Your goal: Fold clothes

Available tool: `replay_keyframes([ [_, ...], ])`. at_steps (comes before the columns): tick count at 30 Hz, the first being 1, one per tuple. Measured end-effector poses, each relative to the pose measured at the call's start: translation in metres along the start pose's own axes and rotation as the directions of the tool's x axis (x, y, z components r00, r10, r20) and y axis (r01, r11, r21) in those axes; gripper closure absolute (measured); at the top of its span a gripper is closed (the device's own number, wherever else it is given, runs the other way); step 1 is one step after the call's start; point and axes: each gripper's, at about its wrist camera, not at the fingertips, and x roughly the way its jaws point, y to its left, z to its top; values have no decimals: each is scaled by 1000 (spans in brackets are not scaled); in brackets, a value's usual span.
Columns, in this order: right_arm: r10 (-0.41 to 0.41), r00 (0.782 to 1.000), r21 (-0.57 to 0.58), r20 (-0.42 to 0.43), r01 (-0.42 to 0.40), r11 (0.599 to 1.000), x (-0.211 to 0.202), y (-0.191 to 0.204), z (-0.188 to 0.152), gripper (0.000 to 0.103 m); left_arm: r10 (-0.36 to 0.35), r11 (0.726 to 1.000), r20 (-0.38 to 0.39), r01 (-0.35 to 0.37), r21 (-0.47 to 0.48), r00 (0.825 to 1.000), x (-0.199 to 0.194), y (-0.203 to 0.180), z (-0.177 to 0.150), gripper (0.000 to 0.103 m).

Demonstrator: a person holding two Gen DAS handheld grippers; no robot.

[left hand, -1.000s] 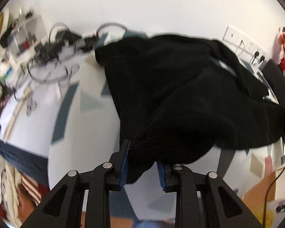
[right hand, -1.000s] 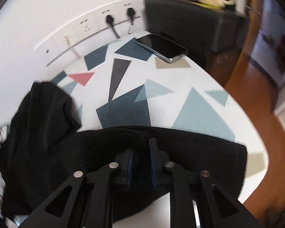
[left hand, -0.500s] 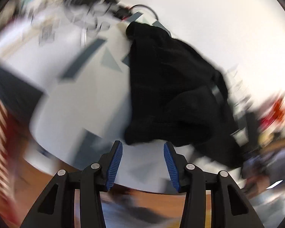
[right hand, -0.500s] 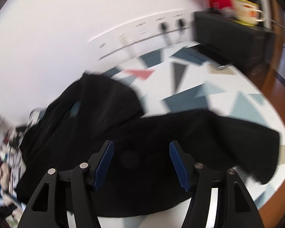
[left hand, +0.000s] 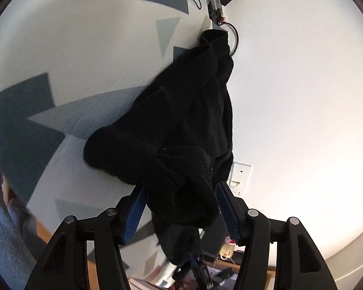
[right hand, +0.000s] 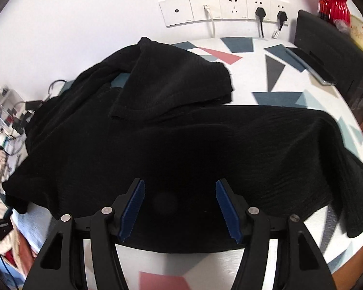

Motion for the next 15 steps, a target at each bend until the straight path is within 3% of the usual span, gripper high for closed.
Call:
replay_keyframes([
  [1, -10, 1000, 7, -2, 10, 1000, -1, -4, -3, 39, 23, 999, 18, -23, 31, 1000, 1, -4, 2, 58],
  [2, -12, 1000, 24, -7, 12, 1000, -2, -9, -5, 38, 58, 996, 39, -60, 71, 998, 2, -9, 5, 78],
  [3, -13, 1000, 43, -13, 14, 999, -3, -14, -8, 38, 95, 989, 60, -101, 112, 994, 1, -15, 8, 92],
  [6, -10, 999, 109, -31, 13, 994, -5, -24, -17, 38, 181, 941, 175, -222, 256, 968, -12, -50, 21, 92],
  [8, -3, 999, 149, -36, 8, 989, -7, -24, -22, 38, 203, 878, 268, -297, 376, 942, -24, -81, 26, 92],
  [11, -12, 999, 186, -41, 20, 982, -10, -17, -31, 38, 232, 806, 369, -390, 445, 900, -38, -105, 35, 92],
  [13, 4, 999, 232, -47, 7, 973, -10, -15, -38, 38, 301, 802, 368, -443, 402, 880, -37, -103, 45, 88],
  [15, 13, 999, 299, -44, 0, 954, -12, -21, -46, 38, 400, 806, 311, -492, 330, 862, -25, -87, 54, 71],
])
